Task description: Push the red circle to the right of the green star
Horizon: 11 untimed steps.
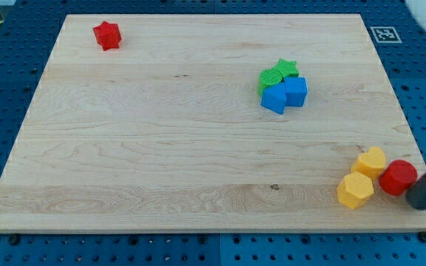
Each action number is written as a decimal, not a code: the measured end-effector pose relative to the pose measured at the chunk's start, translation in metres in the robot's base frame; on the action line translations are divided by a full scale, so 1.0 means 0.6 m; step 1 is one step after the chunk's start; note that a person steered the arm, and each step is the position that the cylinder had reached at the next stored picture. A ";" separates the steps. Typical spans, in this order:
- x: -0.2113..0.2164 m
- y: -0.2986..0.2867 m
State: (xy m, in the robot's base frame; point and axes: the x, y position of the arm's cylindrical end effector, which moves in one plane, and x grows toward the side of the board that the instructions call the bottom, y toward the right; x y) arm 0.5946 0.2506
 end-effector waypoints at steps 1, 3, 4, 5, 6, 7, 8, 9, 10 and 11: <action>-0.020 -0.033; -0.127 -0.034; -0.091 0.033; -0.103 0.059; -0.167 0.024; -0.229 -0.026; -0.235 -0.019; -0.224 -0.023; -0.259 -0.075; -0.337 -0.136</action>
